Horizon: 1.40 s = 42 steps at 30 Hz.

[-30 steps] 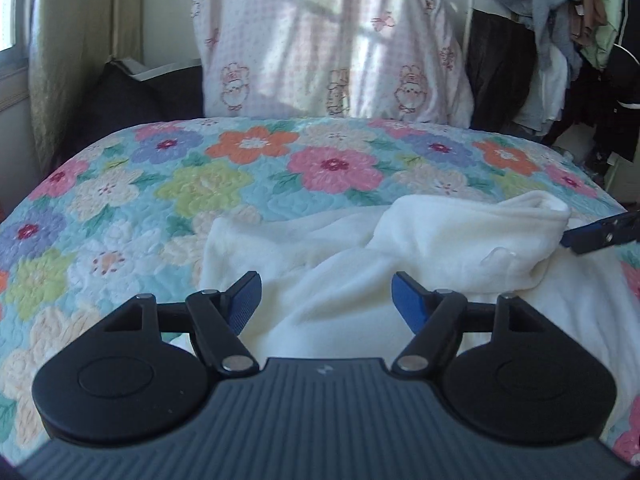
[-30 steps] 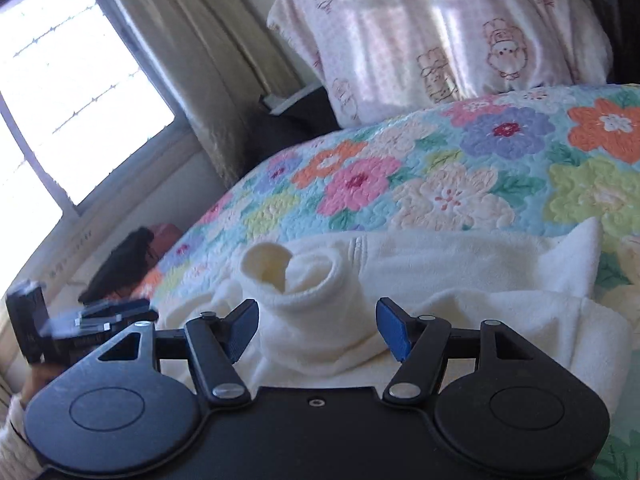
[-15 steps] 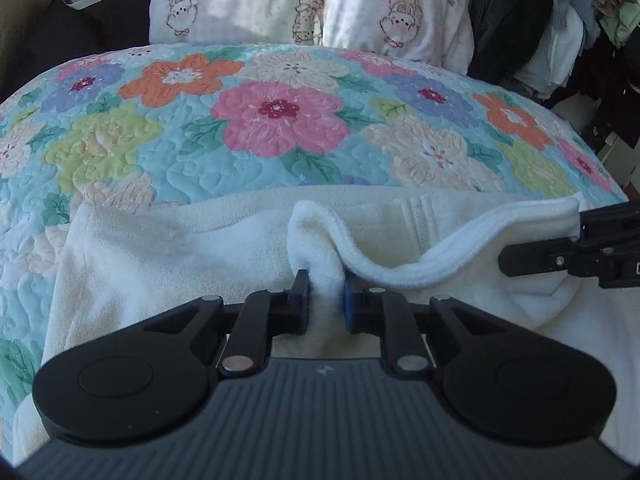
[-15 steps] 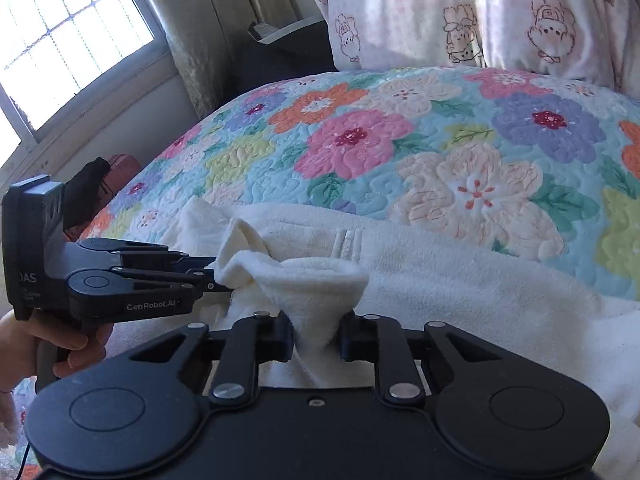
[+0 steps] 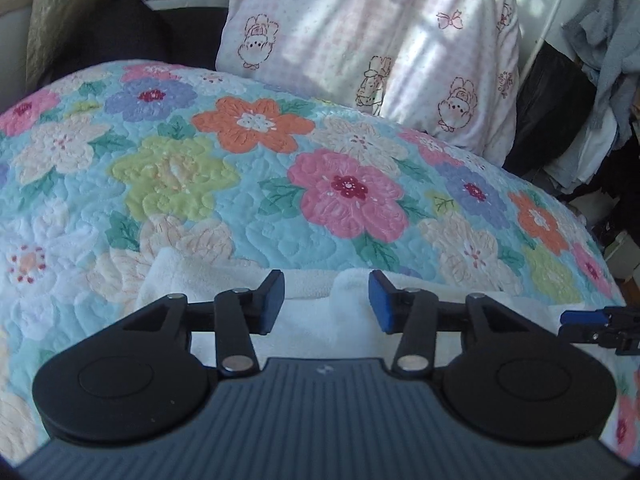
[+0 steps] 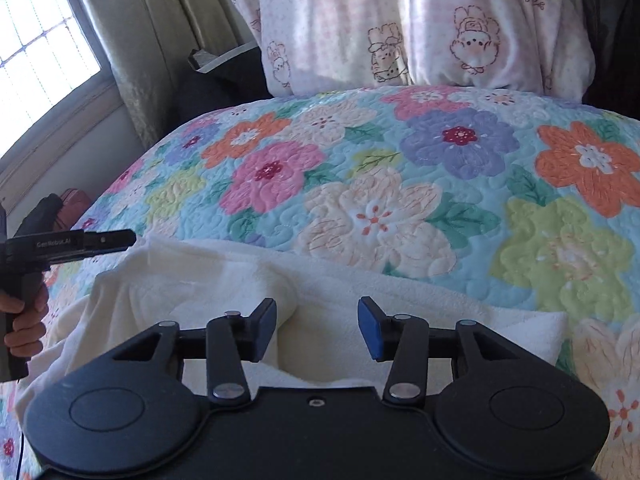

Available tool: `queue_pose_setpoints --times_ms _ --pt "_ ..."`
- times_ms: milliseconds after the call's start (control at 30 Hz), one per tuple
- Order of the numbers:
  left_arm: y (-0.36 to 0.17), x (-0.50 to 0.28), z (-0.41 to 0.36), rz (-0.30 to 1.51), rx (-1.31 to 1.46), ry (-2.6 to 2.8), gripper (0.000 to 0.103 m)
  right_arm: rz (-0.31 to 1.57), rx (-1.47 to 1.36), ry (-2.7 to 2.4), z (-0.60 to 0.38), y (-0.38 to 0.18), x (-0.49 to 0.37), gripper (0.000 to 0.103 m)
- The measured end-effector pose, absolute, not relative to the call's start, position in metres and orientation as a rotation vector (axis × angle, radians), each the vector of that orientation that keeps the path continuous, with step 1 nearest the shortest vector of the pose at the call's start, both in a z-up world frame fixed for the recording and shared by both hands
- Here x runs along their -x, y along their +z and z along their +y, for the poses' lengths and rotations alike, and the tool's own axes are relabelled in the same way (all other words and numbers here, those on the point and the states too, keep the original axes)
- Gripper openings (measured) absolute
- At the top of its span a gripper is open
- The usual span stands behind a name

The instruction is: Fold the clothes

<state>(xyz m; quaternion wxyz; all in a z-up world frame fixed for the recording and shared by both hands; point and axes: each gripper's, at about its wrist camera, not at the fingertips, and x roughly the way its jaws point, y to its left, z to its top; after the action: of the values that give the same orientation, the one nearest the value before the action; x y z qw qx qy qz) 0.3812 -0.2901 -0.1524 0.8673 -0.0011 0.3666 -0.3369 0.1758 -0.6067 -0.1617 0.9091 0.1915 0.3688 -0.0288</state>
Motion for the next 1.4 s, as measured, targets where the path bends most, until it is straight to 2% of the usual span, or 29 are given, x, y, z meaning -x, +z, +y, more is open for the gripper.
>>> queue_pose_setpoints --times_ms 133,300,367,400,433,467,500,533,567,600,633,700,800,900,967,1033,1100,1167,1333,1367,1400 --pt "-0.144 -0.373 -0.27 0.73 -0.22 -0.7 0.048 0.778 -0.416 -0.005 -0.595 -0.161 -0.174 0.059" --pt "-0.161 -0.386 -0.225 0.845 -0.2 -0.627 0.049 0.78 -0.6 -0.002 -0.594 -0.173 -0.196 0.068" --pt "-0.176 -0.389 -0.212 0.879 -0.201 -0.596 0.054 0.797 -0.664 -0.014 -0.589 -0.185 -0.207 0.068" --pt "-0.184 -0.391 -0.206 0.897 -0.201 -0.581 0.062 0.816 -0.678 -0.023 -0.586 -0.193 -0.213 0.068" --pt "-0.191 -0.39 -0.202 0.907 -0.184 -0.584 0.069 0.836 -0.692 -0.032 -0.583 -0.2 -0.219 0.065" --pt "-0.198 -0.39 -0.198 0.918 -0.166 -0.59 0.072 0.852 -0.693 -0.014 -0.58 -0.207 -0.224 0.05" --pt "-0.206 -0.389 -0.191 0.94 -0.116 -0.602 0.073 0.846 -0.666 -0.01 -0.578 -0.208 -0.226 0.041" --pt "-0.213 -0.389 -0.185 0.959 -0.059 -0.602 0.073 0.84 -0.64 -0.006 -0.577 -0.208 -0.227 0.038" --pt "-0.218 -0.388 -0.18 0.963 -0.009 -0.6 0.071 0.833 -0.613 -0.003 -0.575 -0.209 -0.228 0.027" --pt "-0.222 -0.387 -0.175 0.966 0.041 -0.598 0.048 0.803 -0.608 -0.005 -0.579 -0.205 -0.224 0.022" --pt "-0.22 -0.383 -0.175 0.941 0.029 -0.622 0.016 0.773 -0.603 -0.007 -0.582 -0.201 -0.22 0.02" --pt "-0.21 -0.376 -0.174 0.867 0.008 -0.654 0.014 0.729 -0.612 -0.034 -0.589 -0.192 -0.213 0.015" --pt "-0.182 -0.367 -0.168 0.72 0.049 -0.656 0.013 0.683 -0.581 -0.033 -0.593 -0.175 -0.206 0.014" --pt "-0.164 -0.366 -0.167 0.654 0.076 -0.604 0.013 0.656 -0.547 -0.033 -0.594 -0.161 -0.205 0.013" --pt "-0.162 -0.369 -0.173 0.62 0.008 -0.517 0.013 0.654 -0.522 -0.043 -0.594 -0.157 -0.209 0.014" --pt "-0.177 -0.378 -0.178 0.661 -0.121 -0.387 0.013 0.707 -0.536 -0.051 -0.597 -0.165 -0.216 0.016" --pt "-0.193 -0.385 -0.173 0.717 -0.178 -0.337 0.012 0.759 -0.52 -0.144 -0.6 -0.172 -0.214 0.031" --pt "-0.198 -0.38 -0.153 0.755 -0.09 -0.381 0.013 0.764 -0.43 -0.285 -0.607 -0.171 -0.202 0.038" --pt "-0.19 -0.342 -0.117 0.799 0.116 -0.438 0.014 0.715 -0.532 -0.281 -0.641 -0.162 -0.139 0.048" --pt "-0.19 -0.334 -0.11 0.797 0.164 -0.446 0.016 0.703 -0.556 -0.277 -0.646 -0.162 -0.124 0.053" --pt "-0.19 -0.325 -0.104 0.795 0.212 -0.453 0.02 0.691 -0.568 -0.277 -0.648 -0.162 -0.114 0.055"
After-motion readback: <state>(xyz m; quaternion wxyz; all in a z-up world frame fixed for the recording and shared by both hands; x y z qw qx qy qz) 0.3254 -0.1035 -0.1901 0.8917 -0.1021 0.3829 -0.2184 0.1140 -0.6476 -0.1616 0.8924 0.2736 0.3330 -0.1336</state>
